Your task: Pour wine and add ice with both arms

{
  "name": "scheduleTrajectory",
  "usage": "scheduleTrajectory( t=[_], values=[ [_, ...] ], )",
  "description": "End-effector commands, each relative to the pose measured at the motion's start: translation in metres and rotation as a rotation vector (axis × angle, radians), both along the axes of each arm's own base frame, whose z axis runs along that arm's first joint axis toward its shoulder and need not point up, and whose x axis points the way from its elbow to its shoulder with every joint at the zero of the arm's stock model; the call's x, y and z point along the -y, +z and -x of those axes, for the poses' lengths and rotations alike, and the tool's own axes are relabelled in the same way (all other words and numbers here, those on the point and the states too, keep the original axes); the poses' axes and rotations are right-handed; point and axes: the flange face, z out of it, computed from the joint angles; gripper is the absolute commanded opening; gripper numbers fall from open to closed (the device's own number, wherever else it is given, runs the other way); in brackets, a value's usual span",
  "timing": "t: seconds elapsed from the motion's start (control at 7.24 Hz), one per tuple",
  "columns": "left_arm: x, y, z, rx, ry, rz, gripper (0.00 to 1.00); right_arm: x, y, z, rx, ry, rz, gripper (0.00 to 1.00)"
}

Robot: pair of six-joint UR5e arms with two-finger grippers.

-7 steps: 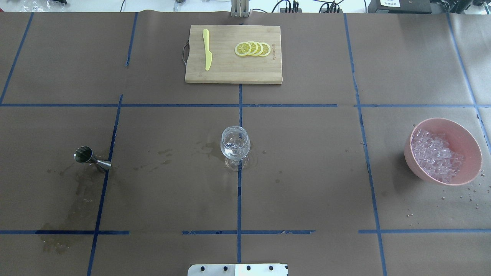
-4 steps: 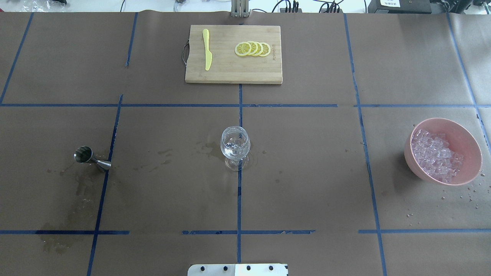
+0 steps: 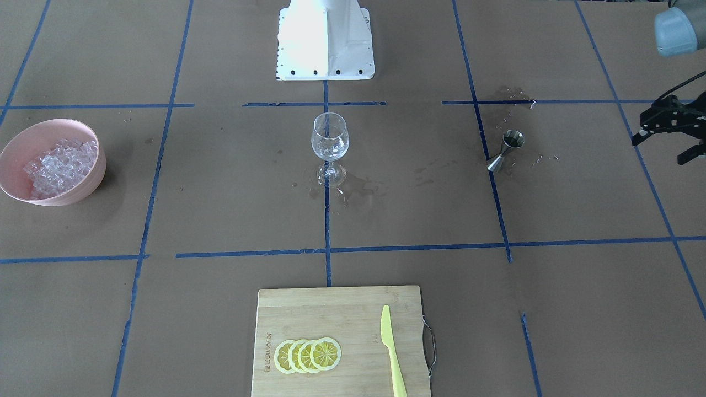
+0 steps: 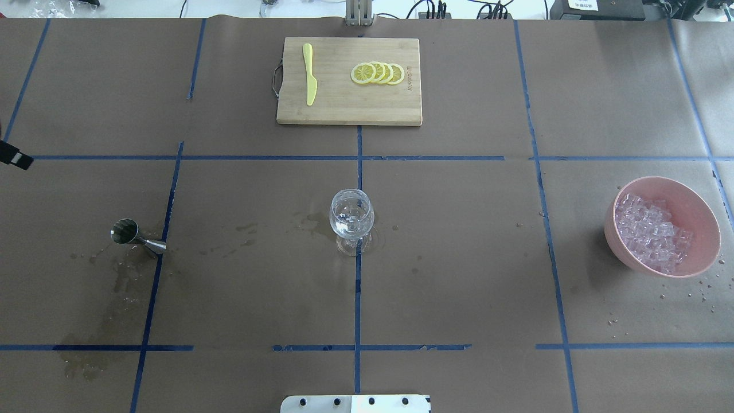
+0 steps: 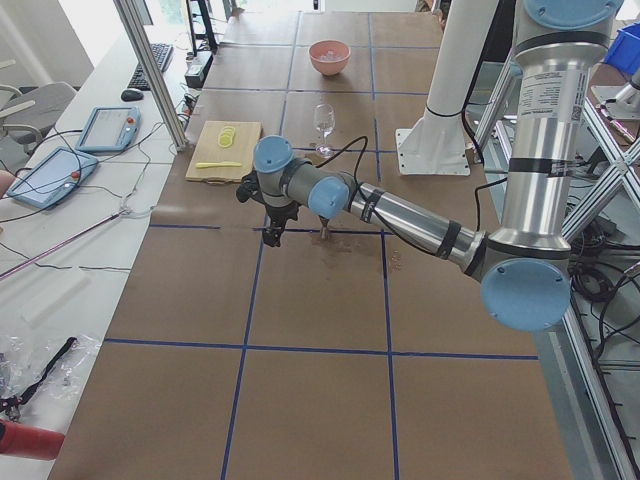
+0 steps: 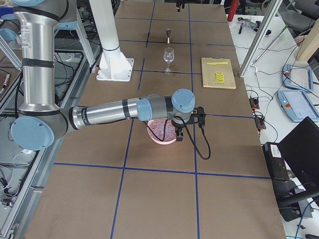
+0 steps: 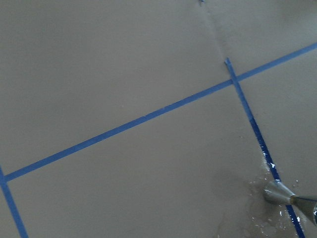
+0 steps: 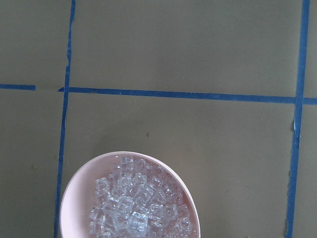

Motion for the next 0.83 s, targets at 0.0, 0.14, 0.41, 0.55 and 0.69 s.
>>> scheduleTrajectory(
  t=[0.0, 0.14, 0.41, 0.55, 0.69],
  values=[
    [-0.054, -0.049, -0.070, 0.006, -0.050, 0.027, 0.81, 0.000, -0.001, 0.004, 0.024, -0.008, 0.005, 1.00],
    [-0.090, -0.065, -0.080, 0.010, -0.100, 0.069, 0.85, 0.000, -0.001, 0.008, 0.021, -0.018, 0.002, 1.00],
    [-0.157, -0.072, -0.120, 0.002, -0.163, 0.069, 0.99, 0.000, 0.003, 0.014, 0.016, -0.030, 0.008, 1.00],
    [-0.196, -0.044, -0.124, -0.032, -0.213, 0.075, 0.99, 0.000, 0.004, 0.014, 0.015, -0.029, 0.010, 1.00],
    [-0.221, -0.018, -0.097, -0.087, -0.253, 0.057, 0.99, -0.001, 0.005, 0.014, 0.015, -0.030, 0.012, 1.00]
  ],
)
